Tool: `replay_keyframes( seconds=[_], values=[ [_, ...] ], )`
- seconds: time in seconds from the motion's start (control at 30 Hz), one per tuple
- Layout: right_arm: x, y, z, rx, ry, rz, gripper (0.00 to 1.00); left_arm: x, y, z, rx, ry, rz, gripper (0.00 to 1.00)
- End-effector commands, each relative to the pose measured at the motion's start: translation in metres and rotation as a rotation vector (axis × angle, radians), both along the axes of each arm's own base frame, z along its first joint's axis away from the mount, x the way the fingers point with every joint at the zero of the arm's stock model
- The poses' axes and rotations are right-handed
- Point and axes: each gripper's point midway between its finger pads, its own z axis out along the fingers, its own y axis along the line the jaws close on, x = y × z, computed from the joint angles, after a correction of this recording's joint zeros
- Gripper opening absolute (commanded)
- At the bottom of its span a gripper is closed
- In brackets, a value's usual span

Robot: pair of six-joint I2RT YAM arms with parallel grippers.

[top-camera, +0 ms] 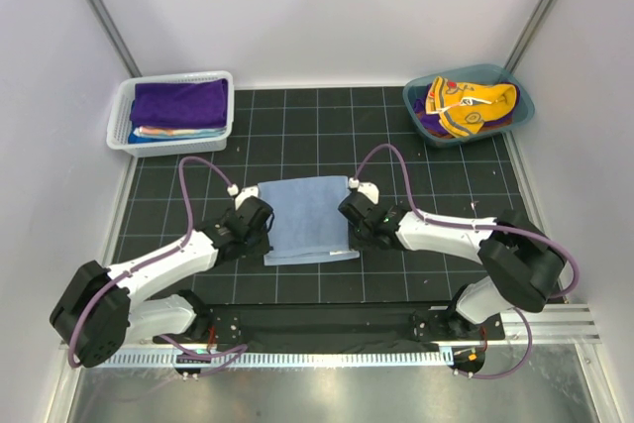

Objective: Fold and stack the towels
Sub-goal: Fold the towel

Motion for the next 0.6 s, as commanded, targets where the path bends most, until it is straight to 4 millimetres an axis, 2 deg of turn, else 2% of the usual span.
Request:
replay_keyframes(
  seconds=[0.0,0.03,0.07,0.1,0.13,0.2,0.23,0.3,0.33,0.37,0.4,0.43,0.5,0.53,0.57],
  values=[
    [0.013,0.01,0.024,0.017,-0.054,-0.002,0.05,0.023,-0.014,0.032,-0.04,-0.093,0.006,0.0],
    [0.022,0.014,0.039,0.022,-0.092,-0.001,0.04,0.025,-0.013,0.038,-0.038,-0.104,0.012,0.0],
    [0.024,0.011,0.044,0.002,-0.097,-0.002,0.03,0.03,-0.01,0.044,-0.023,-0.129,0.025,0.0],
    [0.028,0.013,0.052,-0.002,-0.113,0.003,0.02,0.039,-0.014,0.058,-0.034,-0.162,0.033,0.0],
    [0.038,0.018,0.069,0.007,-0.149,0.004,0.02,0.044,-0.014,0.067,-0.031,-0.18,0.042,0.0],
    [0.046,0.02,0.081,-0.002,-0.163,0.008,0.01,0.056,-0.011,0.079,-0.005,-0.216,0.065,0.0],
    [0.057,0.024,0.097,0.004,-0.189,0.012,0.01,0.069,-0.013,0.095,-0.001,-0.248,0.089,0.0],
    [0.065,0.024,0.107,-0.014,-0.195,0.018,0.01,0.082,-0.013,0.111,0.007,-0.282,0.1,0.0],
    [0.077,0.027,0.122,0.003,-0.219,0.007,0.01,0.095,-0.013,0.127,-0.003,-0.311,0.12,0.0],
    [0.082,0.027,0.121,-0.009,-0.209,0.022,0.01,0.102,-0.013,0.136,-0.003,-0.32,0.128,0.0],
    [0.086,0.026,0.124,-0.013,-0.202,0.025,0.01,0.108,-0.015,0.135,0.001,-0.31,0.125,0.0],
    [0.098,0.024,0.135,0.001,-0.216,0.01,0.01,0.12,-0.013,0.152,-0.01,-0.34,0.139,0.0],
    [0.11,0.023,0.135,0.011,-0.206,0.015,0.01,0.132,-0.01,0.159,-0.011,-0.349,0.151,0.0],
    [0.119,0.026,0.146,0.039,-0.218,0.012,0.01,0.138,-0.011,0.158,-0.008,-0.341,0.146,0.0],
    [0.132,0.019,0.149,0.046,-0.219,-0.011,0.01,0.151,-0.005,0.167,-0.018,-0.356,0.171,0.0]
  ],
)
